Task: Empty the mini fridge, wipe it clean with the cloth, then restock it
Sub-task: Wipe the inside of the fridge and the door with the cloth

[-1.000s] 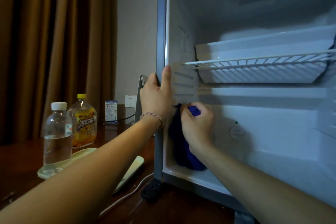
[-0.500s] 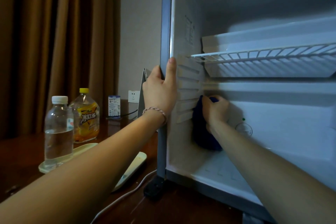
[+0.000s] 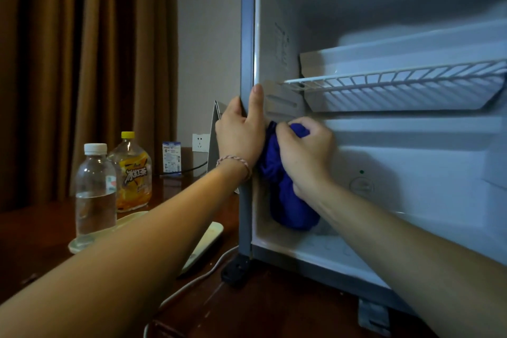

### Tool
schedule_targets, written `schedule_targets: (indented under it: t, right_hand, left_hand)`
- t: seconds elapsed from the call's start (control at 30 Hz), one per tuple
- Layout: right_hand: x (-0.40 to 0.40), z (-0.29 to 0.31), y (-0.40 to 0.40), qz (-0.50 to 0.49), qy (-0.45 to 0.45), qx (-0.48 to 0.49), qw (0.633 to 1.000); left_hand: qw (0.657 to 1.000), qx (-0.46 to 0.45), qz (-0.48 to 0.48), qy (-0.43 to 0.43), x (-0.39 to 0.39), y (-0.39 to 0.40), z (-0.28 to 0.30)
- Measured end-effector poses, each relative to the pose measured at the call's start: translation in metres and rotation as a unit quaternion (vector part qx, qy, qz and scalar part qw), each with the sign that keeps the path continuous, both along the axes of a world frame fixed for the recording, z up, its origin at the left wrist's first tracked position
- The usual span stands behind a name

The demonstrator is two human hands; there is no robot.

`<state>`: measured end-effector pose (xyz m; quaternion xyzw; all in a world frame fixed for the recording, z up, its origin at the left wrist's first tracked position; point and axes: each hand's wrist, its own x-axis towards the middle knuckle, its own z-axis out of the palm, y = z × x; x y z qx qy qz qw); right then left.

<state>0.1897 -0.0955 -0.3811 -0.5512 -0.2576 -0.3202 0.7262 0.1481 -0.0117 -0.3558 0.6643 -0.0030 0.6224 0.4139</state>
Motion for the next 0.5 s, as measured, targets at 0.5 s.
schedule_targets:
  t: [0.5]
  right_hand:
    - [0.036, -0.003, 0.008, -0.124, 0.017, -0.006, 0.992]
  left_hand:
    - [1.000, -0.010, 0.000, -0.011, 0.007, 0.001, -0.001]
